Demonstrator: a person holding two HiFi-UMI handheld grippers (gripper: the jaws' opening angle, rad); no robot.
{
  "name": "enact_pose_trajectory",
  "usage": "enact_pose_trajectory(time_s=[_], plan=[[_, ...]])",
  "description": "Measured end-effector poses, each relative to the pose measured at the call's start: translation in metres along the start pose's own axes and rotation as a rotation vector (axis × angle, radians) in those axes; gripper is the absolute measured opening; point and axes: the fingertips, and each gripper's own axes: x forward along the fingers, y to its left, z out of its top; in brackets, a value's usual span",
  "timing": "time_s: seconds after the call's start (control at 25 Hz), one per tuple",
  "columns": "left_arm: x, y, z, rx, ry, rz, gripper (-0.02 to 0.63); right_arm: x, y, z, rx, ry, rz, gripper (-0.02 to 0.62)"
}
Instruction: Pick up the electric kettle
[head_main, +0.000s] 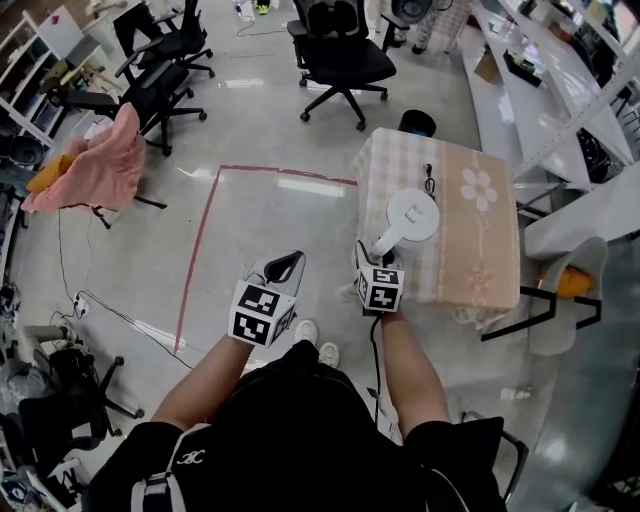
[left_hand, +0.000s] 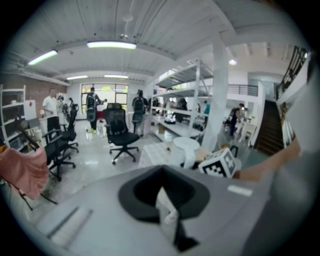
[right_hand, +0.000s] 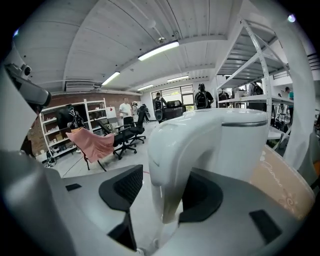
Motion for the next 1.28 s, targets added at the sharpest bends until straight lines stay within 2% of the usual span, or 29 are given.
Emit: enact_pose_trajectory(time_s=[0.28,0.44,1.08,1.28], plan=[[0.004,0.008,-0.006,-0.005,0.031,0.024,0.001,0.014,0.006,0.001,-0.058,0.006,0.055,0.195],[0.006,0.009,-0.005,-0.006,0.038,0.028,0.002,0.016,0.004,0.004,-0.074,0.000,0.056,0.107],[0.002,0.007,-0.014,-0.014,0.038,0.047,0.000,0.017,0.007,0.013,-0.176,-0.043,0.140,0.100],[-0.001,0.011,-0.014,-0.010,0.032,0.053,0.001,0.015,0.009,0.030,-0.207,-0.063,0.156,0.103]])
